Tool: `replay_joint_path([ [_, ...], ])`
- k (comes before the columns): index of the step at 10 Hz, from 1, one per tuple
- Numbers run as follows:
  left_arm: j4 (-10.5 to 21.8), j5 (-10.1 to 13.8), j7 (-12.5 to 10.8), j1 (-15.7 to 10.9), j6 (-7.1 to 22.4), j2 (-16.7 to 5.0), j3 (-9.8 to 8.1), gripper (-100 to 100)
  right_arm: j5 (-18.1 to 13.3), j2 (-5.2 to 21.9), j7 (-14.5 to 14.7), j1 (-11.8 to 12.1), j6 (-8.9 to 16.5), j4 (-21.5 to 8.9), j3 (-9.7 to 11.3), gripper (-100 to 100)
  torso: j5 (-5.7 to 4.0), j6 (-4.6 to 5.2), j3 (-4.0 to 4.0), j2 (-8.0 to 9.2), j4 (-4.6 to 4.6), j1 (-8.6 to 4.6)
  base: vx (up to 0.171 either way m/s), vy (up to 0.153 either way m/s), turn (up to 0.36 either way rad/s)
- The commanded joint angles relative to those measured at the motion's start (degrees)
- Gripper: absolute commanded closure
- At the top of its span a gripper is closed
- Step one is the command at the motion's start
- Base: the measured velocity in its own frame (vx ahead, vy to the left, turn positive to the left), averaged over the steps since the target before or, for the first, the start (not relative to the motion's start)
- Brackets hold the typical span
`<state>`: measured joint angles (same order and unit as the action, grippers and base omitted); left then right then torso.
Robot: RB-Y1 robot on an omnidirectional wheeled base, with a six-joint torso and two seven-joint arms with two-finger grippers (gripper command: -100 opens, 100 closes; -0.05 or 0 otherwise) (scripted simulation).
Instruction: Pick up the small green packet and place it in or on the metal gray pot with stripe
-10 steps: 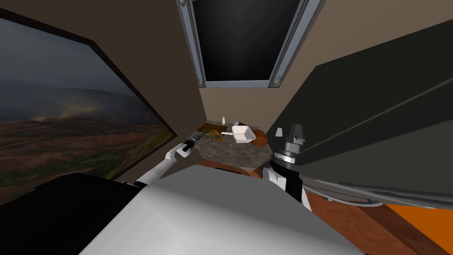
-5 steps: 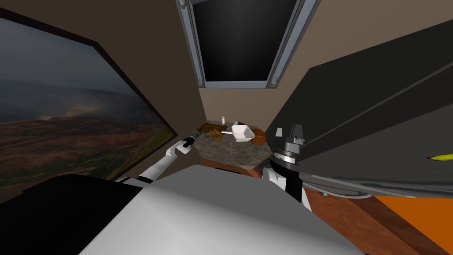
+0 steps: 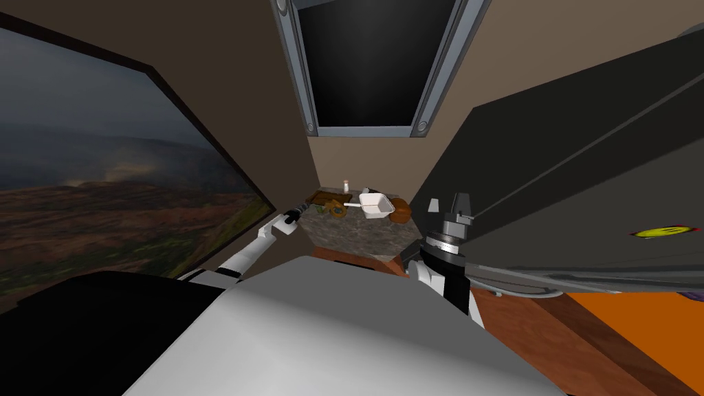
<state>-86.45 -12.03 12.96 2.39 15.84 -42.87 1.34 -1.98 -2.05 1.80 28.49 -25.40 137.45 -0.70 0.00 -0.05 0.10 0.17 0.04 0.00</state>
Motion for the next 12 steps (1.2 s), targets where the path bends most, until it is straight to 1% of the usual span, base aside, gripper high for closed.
replay_joint_path([
  [1,1.5,1.6,0.3,-1.8,2.9,-0.4,-0.64,-100,0.0,0.0,0.0,0.0,0.0,0.0,0.0,0,0.0,0.0,0.0,0.0,0.0,0.0,-0.028,0.006,-0.06],
  [2,1.5,1.6,0.3,-1.8,3.7,-0.4,-0.64,-100,0.0,0.0,0.0,0.0,0.0,0.0,0.0,0,-0.01,0.02,-0.01,-0.02,0.0,-0.01,-0.027,0.011,-0.034],
  [3,2.3,3.1,0.4,-3.4,5.7,-0.8,-1.18,-100,0.0,0.0,0.0,0.0,0.0,0.0,0.0,0,0.0,-0.01,-0.01,-0.01,0.0,0.0,-0.035,0.017,-0.058],
  [4,2.3,3.1,0.4,-3.4,7.1,-0.8,-1.18,-100,0.0,0.0,0.0,0.0,0.0,0.0,0.0,0,0.0,0.01,0.0,0.0,0.0,0.02,-0.028,0.011,-0.039],
  [5,3.1,4.7,0.6,-4.9,8.8,-1.2,-1.73,-100,0.0,0.0,0.0,0.0,0.0,0.0,0.0,0,0.0,-0.01,0.0,0.0,0.0,0.01,-0.03,0.002,-0.055],
  [6,3.1,4.7,0.6,-4.9,10.2,-1.2,-1.73,-100,0.0,0.0,0.0,0.0,0.0,0.0,0.0,0,-0.01,0.01,-0.01,-0.01,0.0,-0.02,-0.021,0.002,-0.043],
  [7,3.1,4.7,0.6,-4.9,10.6,-1.2,-1.73,-100,0.0,0.0,0.0,0.0,0.0,0.0,0.0,0,-0.01,-0.01,-0.01,-0.03,-0.01,-0.03,-0.007,0.002,0.002],
  [8,3.9,6.4,0.7,-6.4,13.0,-1.6,-2.29,-100,0.0,0.0,0.0,0.0,0.0,0.0,0.0,0,0.0,-0.01,-0.04,-0.06,-0.02,-0.03,-0.017,0.002,-0.061],
  [9,3.9,6.4,0.7,-6.4,14.2,-1.6,-2.29,-100,0.0,0.0,0.0,0.0,0.0,0.0,0.0,0,-0.01,0.01,-0.03,-0.06,-0.01,-0.03,-0.019,0.005,-0.04],
  [10,4.8,8.2,0.7,-8.0,15.9,-2.0,-2.85,-100,0.0,0.0,0.0,0.0,0.0,0.0,0.0,0,0.0,0.0,-0.03,-0.05,-0.01,-0.03,-0.019,0.006,-0.062],
  [11,4.8,8.2,0.7,-8.0,17.5,-2.0,-2.85,-100,0.0,0.0,0.0,0.0,0.0,0.0,0.0,0,-0.01,0.01,-0.03,-0.06,-0.01,-0.02,-0.017,0.005,-0.045],
  [12,4.8,8.2,0.7,-8.0,17.9,-2.0,-2.85,-100,0.0,0.0,0.0,0.0,0.0,0.0,0.0,0,0.0,-0.01,-0.03,-0.06,-0.02,-0.02,-0.008,0.001,0.001],
])
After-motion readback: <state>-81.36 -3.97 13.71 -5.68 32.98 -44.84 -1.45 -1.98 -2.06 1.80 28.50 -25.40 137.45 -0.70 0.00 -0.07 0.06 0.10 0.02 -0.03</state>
